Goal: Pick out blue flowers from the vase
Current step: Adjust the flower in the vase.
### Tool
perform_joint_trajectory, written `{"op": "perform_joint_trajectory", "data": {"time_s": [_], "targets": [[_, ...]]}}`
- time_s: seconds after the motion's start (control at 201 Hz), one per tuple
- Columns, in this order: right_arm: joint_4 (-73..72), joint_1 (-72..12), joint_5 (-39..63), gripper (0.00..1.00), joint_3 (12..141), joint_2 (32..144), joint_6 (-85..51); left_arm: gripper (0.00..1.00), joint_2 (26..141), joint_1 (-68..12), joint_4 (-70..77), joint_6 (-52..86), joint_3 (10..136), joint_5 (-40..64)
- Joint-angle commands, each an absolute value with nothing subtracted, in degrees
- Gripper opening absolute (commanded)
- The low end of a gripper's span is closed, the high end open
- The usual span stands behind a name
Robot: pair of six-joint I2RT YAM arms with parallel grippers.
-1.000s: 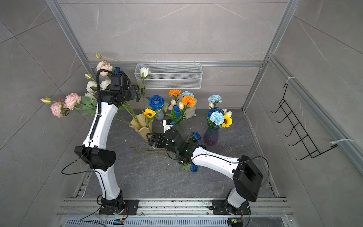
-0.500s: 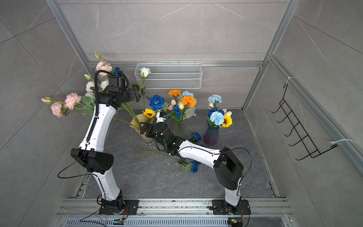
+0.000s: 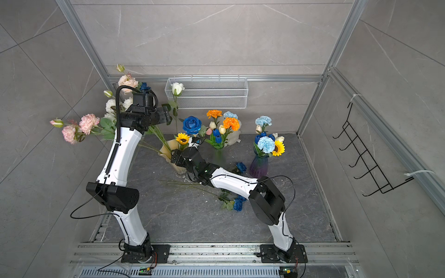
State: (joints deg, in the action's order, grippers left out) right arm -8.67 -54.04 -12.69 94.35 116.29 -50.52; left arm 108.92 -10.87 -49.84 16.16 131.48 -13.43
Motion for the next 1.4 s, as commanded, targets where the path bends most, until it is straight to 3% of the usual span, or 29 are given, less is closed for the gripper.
{"op": "perform_joint_trajectory", "data": {"time_s": [0.0, 0.667, 0.831, 1.04, 1.399], "targets": [[-6.1, -53.4, -13.1, 0.86, 96.3, 117.7, -49.8, 0.82, 109.7, -10.5, -49.5, 15.1, 135.2, -13.7], [-3.8, -51.9, -11.5, 0.86, 99.2, 121.6, -50.1, 0.82, 116.1, -9.1, -50.5, 15.1, 140.6, -13.4], [-3.9, -51.8, -11.5, 0.81, 99.3, 122.0, -50.0, 0.82, 114.6, -9.1, -49.5, 14.9, 138.8, -13.5], [-3.3, -51.9, -11.6, 0.53, 99.9, 122.4, -49.7, 0.82, 112.8, -9.1, -50.2, 14.0, 137.6, -13.7], [-2.0, -52.0, -8.7, 0.14, 101.5, 122.8, -48.6, 0.81, 107.0, -9.1, -49.0, 13.5, 130.9, -13.4]]}}
